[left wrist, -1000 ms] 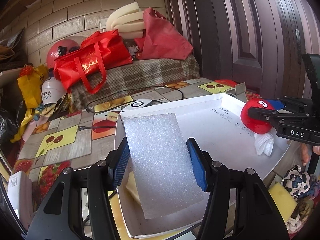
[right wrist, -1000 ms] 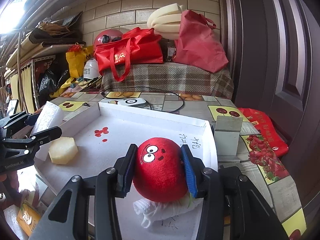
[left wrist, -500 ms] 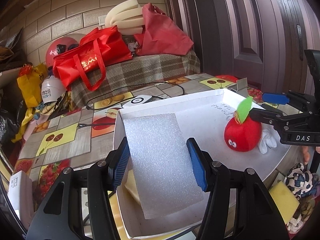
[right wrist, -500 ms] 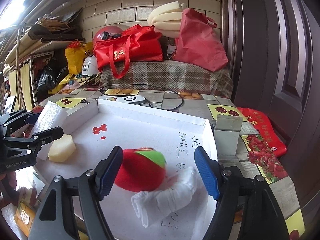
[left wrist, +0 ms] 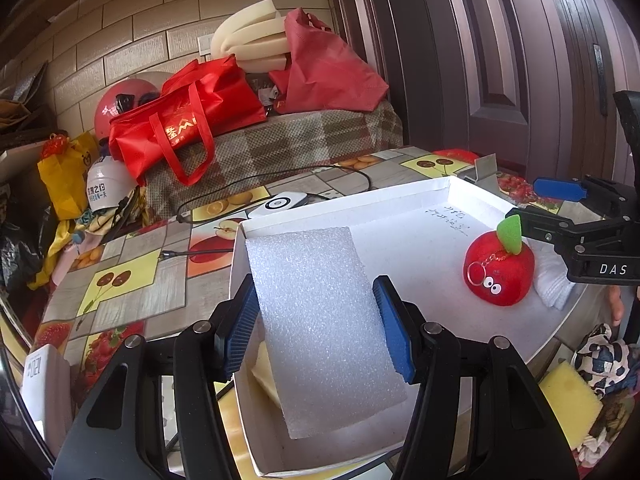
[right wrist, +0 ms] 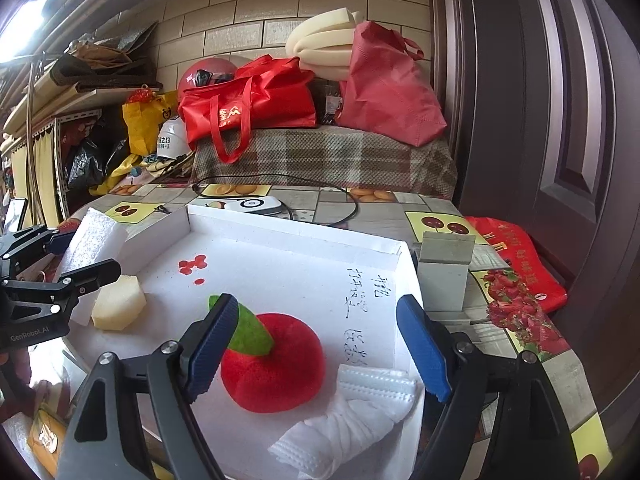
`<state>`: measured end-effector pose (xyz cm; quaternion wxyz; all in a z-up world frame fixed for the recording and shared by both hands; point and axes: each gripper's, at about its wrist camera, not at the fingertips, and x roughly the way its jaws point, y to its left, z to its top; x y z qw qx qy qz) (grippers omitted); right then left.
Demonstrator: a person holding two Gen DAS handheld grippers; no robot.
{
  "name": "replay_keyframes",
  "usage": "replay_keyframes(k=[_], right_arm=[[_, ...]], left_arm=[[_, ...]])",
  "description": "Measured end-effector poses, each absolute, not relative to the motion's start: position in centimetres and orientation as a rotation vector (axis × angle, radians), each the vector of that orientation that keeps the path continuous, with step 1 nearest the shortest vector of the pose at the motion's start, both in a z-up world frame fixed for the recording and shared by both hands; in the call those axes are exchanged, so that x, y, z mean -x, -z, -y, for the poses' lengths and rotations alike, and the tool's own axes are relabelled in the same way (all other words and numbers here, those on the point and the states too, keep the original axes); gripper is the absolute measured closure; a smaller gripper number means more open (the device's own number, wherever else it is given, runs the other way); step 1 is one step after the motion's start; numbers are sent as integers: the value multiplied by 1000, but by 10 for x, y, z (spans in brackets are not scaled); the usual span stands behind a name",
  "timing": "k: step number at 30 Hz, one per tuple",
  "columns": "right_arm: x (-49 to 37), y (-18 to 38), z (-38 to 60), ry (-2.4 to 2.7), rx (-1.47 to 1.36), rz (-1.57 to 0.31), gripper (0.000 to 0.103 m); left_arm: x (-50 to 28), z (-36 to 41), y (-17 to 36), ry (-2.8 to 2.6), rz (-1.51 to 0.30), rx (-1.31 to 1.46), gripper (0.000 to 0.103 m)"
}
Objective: Organize soft objects
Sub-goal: 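Place the foam block in the tray with the left gripper while the right gripper places the apple plush, then move the left gripper to another foam block while the right gripper moves to the pink fluffy ball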
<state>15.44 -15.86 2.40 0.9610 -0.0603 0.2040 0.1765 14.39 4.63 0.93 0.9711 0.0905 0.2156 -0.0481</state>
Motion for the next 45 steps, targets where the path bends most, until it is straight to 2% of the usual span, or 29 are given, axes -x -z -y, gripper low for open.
replay_keyframes(k=[6, 8, 9, 12, 15, 18, 29, 39, 45], right_arm=[[-152, -26, 164, -351, 95, -396, 21], [-152, -26, 165, -346, 86, -394, 20], [-152, -26, 166, -344, 85, -393, 20], [-151, -27, 166, -345, 83, -387, 19], [-149, -27, 168, -342, 76, -381, 17], [-148, -28, 171, -333, 64, -367, 0], [-138, -33, 184, -264, 17, -310, 0], [-111, -30, 219, -198, -48, -361, 0], [-72, -19, 264, -214, -193, -462, 0]], left_arm=[[-144, -48, -11, 77, -429, -179, 42], [-143, -51, -11, 62, -423, -169, 28], [-142, -52, -12, 57, -417, -165, 16], [-139, -53, -13, 44, -399, -160, 0], [-137, -54, -13, 22, -388, -157, 0], [-137, -57, -13, 13, -382, -145, 0], [-117, -88, -17, -28, -356, -6, 0], [-63, -102, -12, 101, -402, -39, 0], [-16, -94, -6, 332, -464, -143, 0]])
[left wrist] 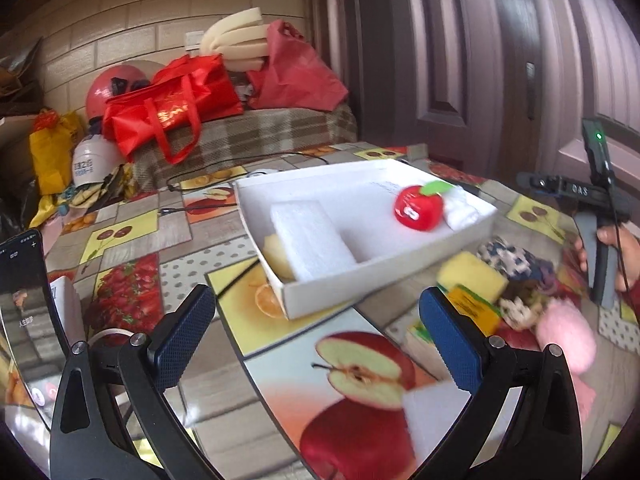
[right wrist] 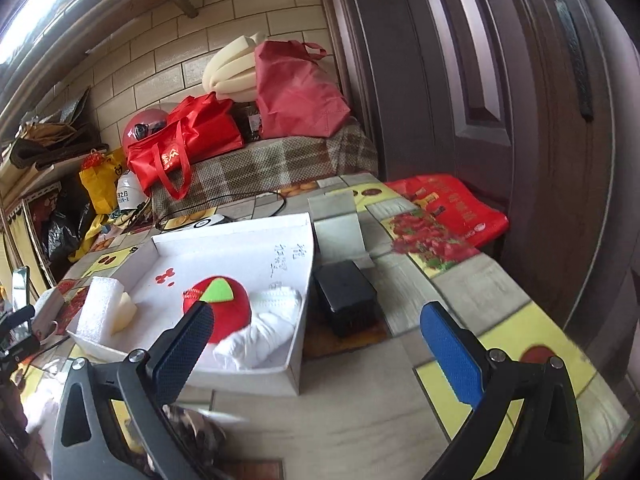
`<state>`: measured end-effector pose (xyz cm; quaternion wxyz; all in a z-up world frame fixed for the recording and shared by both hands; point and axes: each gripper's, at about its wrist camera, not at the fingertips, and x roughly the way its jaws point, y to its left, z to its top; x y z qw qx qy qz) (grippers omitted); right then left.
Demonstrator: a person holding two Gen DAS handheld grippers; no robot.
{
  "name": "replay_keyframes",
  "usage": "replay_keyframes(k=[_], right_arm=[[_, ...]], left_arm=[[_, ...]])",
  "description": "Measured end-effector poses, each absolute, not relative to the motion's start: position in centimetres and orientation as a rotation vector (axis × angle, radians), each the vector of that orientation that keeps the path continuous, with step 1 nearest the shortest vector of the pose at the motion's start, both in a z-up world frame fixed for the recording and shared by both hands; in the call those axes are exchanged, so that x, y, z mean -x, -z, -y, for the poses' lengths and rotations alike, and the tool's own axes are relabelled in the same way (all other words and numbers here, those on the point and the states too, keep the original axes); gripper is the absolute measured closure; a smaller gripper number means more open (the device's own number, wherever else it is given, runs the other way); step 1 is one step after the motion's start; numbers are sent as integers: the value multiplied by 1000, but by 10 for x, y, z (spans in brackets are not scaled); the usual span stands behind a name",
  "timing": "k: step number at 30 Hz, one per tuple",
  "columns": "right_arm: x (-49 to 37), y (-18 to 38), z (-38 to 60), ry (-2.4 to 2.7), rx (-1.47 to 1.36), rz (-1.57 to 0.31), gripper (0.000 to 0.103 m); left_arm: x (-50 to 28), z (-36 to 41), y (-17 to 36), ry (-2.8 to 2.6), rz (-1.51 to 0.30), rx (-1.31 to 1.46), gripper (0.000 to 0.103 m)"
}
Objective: Organize soft objects
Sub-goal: 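Move the left gripper to another foam block while the right gripper moves to the pink fluffy ball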
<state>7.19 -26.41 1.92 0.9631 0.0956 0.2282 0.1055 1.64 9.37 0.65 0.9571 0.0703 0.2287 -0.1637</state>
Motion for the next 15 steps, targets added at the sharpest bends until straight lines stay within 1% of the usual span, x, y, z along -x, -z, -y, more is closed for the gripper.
replay_keyframes(k=[5, 8, 11, 15], right_arm=[[-27, -16, 275, -407, -244, -524, 0], [-9, -21, 257, -553, -162, -545, 0], [1, -19, 226, -662, -38, -581, 0], [9, -9, 186, -802, 83, -655, 0]], left_arm=[[26, -51, 12, 530, -540, -420, 0], [37, -29, 25, 571, -566, -553, 0], [33, -20, 36, 591, -622, -605, 0], [29, -24, 36, 607, -645, -575, 0]])
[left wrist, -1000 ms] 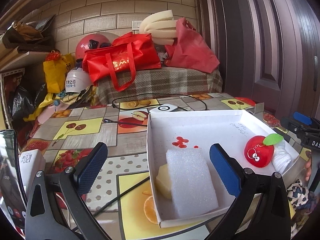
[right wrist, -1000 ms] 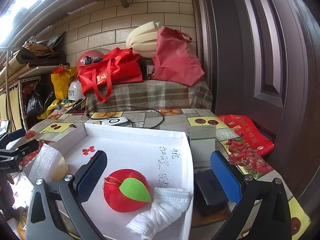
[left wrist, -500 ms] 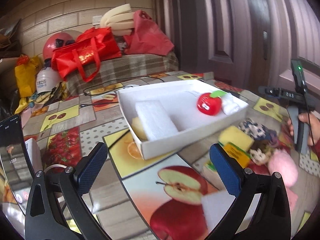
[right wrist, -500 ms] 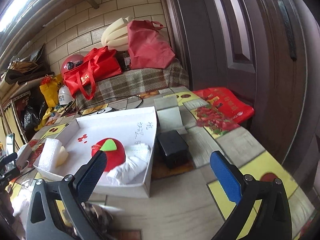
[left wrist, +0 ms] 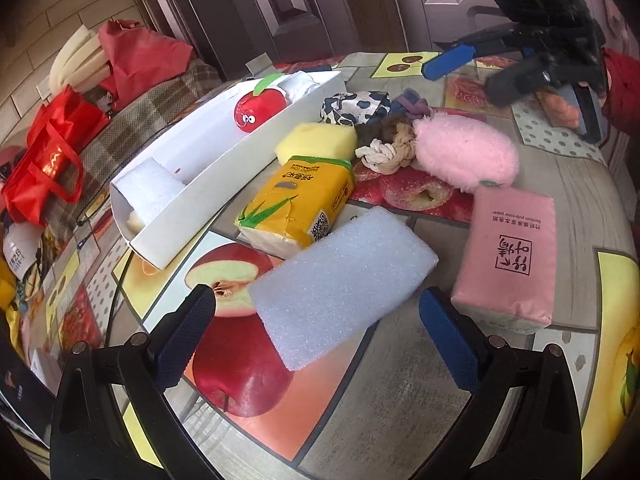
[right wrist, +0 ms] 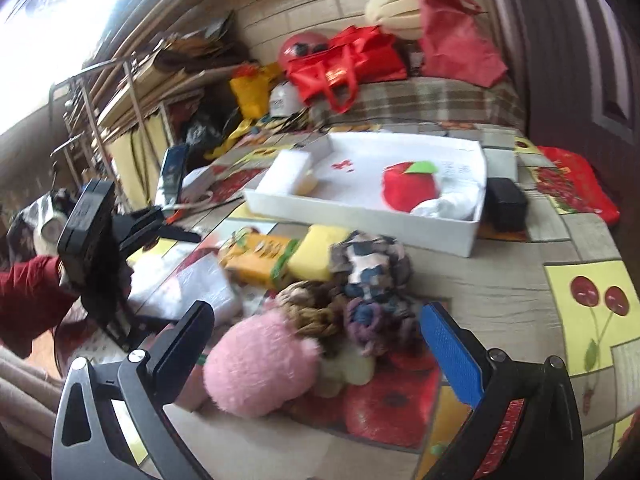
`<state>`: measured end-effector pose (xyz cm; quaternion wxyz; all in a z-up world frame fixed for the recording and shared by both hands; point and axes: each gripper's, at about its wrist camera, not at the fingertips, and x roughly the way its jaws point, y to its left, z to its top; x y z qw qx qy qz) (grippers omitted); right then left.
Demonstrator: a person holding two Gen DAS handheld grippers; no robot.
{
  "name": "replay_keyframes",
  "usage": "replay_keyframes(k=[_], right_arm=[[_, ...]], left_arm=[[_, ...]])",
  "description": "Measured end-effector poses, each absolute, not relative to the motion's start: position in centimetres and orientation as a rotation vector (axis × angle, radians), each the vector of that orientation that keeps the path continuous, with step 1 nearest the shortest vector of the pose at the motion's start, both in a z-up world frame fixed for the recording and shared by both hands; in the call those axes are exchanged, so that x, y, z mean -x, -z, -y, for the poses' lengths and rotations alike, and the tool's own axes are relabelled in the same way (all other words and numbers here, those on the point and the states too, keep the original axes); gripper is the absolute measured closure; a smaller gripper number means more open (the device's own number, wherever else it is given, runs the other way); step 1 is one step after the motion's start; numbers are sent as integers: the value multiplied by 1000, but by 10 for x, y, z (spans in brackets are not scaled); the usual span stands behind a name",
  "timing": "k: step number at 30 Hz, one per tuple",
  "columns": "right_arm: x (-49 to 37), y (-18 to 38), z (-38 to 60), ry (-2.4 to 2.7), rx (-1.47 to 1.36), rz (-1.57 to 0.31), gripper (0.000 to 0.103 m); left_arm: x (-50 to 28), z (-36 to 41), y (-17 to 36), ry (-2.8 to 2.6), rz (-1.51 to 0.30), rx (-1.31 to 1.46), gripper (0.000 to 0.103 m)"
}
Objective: Organize soft objects
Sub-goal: 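Move the left gripper to another foam block while the right gripper moves to the pink fluffy ball, then grasp the foam block with the left gripper while the right gripper grasps the pink fluffy ball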
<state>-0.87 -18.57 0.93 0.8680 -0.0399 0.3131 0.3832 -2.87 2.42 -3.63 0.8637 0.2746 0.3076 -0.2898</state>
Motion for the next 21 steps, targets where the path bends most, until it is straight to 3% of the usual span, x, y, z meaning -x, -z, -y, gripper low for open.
replay_keyframes(k=[5, 7, 12, 16, 17, 19, 21], right_arm=[[13, 0, 164, -849, 197, -714, 12], [9, 5, 159, -855, 216, -752, 25], [3, 18, 153, -847, 245, -835, 26], [6, 24, 147, -835, 285, -863, 27], [6, 24, 147, -832, 290, -862, 30], [7, 24, 148, -835, 291, -862, 46], [8, 23, 148, -839, 291, -859, 48]], left_arm=[[35, -13, 38, 648, -612, -630, 0], [34, -6, 38, 667, -597, -647, 0], [25, 1, 38, 704, -612, -643, 1], [23, -2, 38, 719, -639, -614, 21], [24, -3, 38, 726, -645, -606, 25], [24, -4, 38, 720, -649, -600, 29], [24, -5, 38, 725, -655, -592, 31]])
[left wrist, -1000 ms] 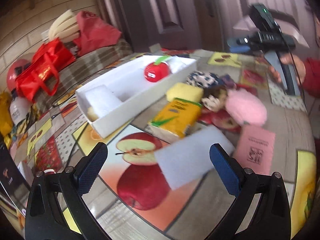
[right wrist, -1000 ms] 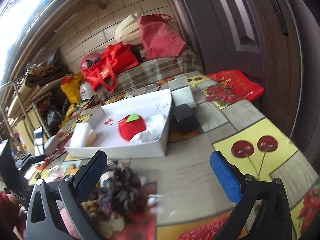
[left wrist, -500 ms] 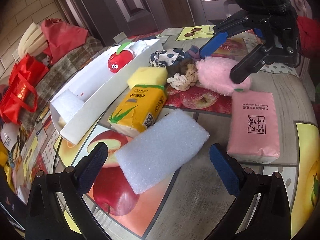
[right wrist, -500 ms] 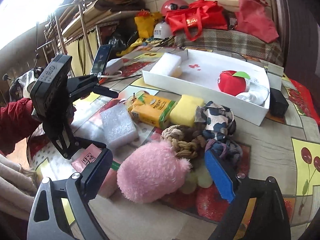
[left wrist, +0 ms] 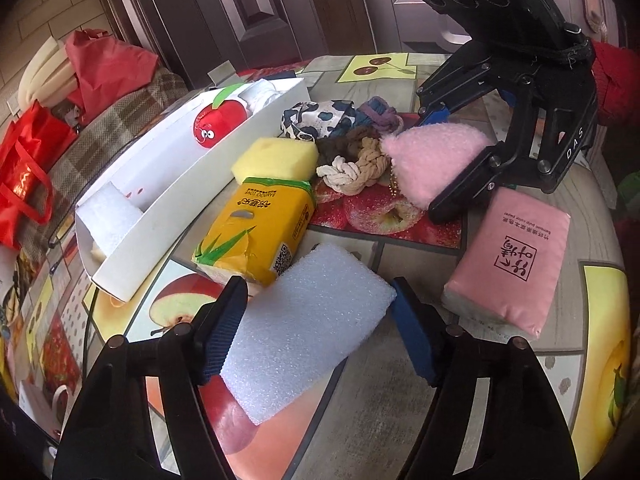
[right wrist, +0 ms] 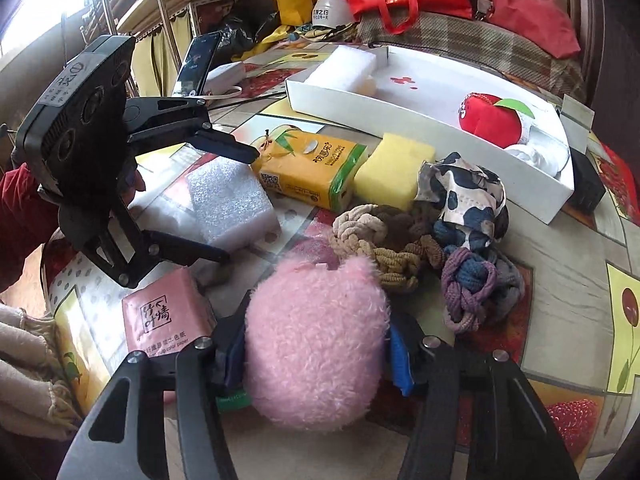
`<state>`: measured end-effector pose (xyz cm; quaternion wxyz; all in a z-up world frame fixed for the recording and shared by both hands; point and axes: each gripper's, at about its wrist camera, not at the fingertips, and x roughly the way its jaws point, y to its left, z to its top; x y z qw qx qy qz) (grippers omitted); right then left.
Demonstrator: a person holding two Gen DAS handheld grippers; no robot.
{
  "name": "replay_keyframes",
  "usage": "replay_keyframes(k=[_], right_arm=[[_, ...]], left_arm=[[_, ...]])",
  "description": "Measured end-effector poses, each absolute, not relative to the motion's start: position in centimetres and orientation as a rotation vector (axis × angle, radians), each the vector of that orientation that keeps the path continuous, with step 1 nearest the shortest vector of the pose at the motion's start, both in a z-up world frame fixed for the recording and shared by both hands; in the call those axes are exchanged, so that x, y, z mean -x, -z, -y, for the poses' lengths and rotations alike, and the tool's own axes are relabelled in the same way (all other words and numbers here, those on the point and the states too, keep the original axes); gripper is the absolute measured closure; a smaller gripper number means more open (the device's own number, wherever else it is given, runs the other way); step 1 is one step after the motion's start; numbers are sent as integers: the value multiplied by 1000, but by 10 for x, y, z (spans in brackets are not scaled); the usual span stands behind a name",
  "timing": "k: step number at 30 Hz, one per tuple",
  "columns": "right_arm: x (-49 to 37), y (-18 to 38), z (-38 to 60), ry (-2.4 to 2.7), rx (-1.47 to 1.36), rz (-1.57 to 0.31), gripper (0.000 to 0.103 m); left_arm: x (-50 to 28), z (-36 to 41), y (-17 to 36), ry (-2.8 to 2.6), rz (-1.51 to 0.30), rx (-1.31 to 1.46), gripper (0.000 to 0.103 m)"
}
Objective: Organize soft objects
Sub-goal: 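Grasp the foam block with the left gripper while the right gripper grasps the pink fluffy ball, then release the foam block in the tray with the left gripper while the right gripper releases the ball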
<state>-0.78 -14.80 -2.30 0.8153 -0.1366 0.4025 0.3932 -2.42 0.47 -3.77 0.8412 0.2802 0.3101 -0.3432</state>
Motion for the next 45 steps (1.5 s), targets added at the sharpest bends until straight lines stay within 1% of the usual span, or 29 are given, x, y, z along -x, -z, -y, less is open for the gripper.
replay_keyframes(k=[5, 12, 14, 15, 18, 20, 22, 23, 26, 29, 30, 32, 33, 34, 37, 40, 45], right_arm=[[14, 21, 146, -852, 310, -837, 49], [6, 22, 153, -849, 256, -855, 49], [4, 22, 155, -850, 241, -861, 49], [3, 22, 155, -850, 238, -864, 49], [3, 21, 154, -854, 232, -866, 49], [3, 21, 154, -853, 229, -865, 49], [3, 21, 155, -853, 221, -867, 49], [2, 21, 156, -854, 217, -869, 49], [0, 21, 157, -858, 203, -875, 49], [1, 21, 157, -857, 201, -874, 49], [1, 21, 157, -857, 200, -874, 49], [1, 20, 157, -856, 201, -873, 49], [1, 20, 158, -856, 201, -871, 49], [1, 20, 158, -855, 201, -868, 49], [4, 18, 160, -855, 196, -854, 49], [7, 13, 163, -851, 186, -821, 49], [14, -1, 179, -829, 131, -716, 49]], left_arm=[[27, -6, 38, 720, -654, -592, 32], [23, -19, 32, 752, -695, -522, 30], [19, -24, 29, 768, -705, -516, 27], [17, -26, 27, 778, -718, -521, 24], [11, -26, 23, 826, -764, -531, 22], [9, -26, 18, 854, -778, -529, 17], [10, -21, 18, 869, -789, -571, 4], [10, -19, 21, 869, -800, -609, 2], [8, -16, 33, 873, -852, -684, 2], [-2, -19, 38, 866, -891, -648, 2], [-7, -21, 39, 858, -905, -617, 3], [-13, -26, 39, 863, -917, -550, 16], [-13, -29, 37, 874, -910, -521, 32], [-12, -30, 36, 868, -895, -514, 36], [-2, -35, 37, 848, -840, -487, 40], [6, -41, 39, 799, -788, -433, 41], [20, -42, 26, 644, -635, -488, 41]])
